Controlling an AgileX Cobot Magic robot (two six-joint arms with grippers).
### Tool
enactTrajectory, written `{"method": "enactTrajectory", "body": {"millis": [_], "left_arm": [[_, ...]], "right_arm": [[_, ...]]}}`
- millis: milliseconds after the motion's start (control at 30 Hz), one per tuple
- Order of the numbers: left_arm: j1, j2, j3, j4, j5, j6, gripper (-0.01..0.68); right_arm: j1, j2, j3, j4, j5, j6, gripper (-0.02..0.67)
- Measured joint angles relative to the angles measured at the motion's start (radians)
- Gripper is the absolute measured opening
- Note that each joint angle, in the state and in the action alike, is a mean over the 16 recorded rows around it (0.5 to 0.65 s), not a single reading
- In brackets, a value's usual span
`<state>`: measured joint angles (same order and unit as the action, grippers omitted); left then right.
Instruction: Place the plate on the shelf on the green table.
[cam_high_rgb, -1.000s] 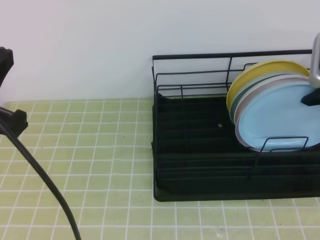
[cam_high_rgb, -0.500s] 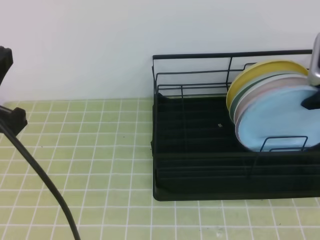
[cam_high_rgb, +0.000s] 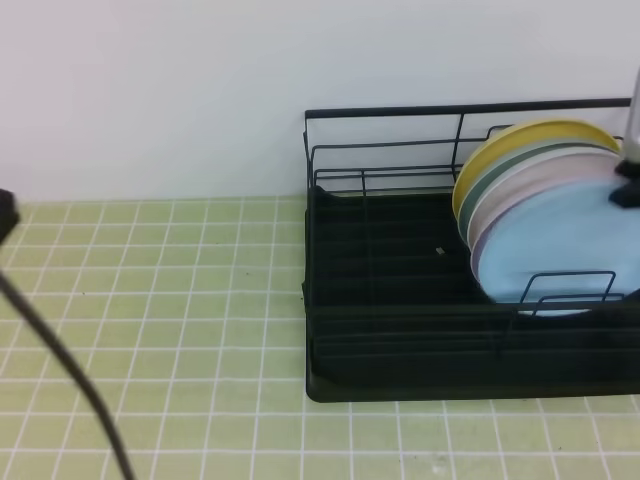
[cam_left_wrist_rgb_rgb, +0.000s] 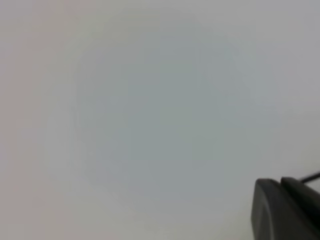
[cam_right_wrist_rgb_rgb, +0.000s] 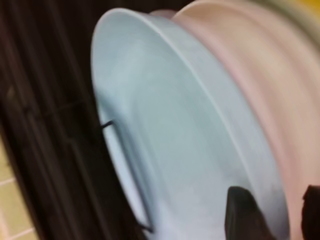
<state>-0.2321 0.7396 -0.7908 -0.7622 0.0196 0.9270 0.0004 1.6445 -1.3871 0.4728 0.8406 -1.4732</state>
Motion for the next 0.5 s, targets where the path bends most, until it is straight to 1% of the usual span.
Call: {"method": "enactTrajectory", "body": {"millis": [233,500], "left_arm": [[0.0,-0.078,0.0,0.0,-0.014,0.025,-0.001],[0.0,-0.132,0.0,0.004,0.038,0.044,-0.001]], "right_arm": [[0.0,-0.064,0.001,0.008,-0.01,0.003,0.262],[0.0,-0.094,0.001,0.017,0.031,0.035,0.255]]}}
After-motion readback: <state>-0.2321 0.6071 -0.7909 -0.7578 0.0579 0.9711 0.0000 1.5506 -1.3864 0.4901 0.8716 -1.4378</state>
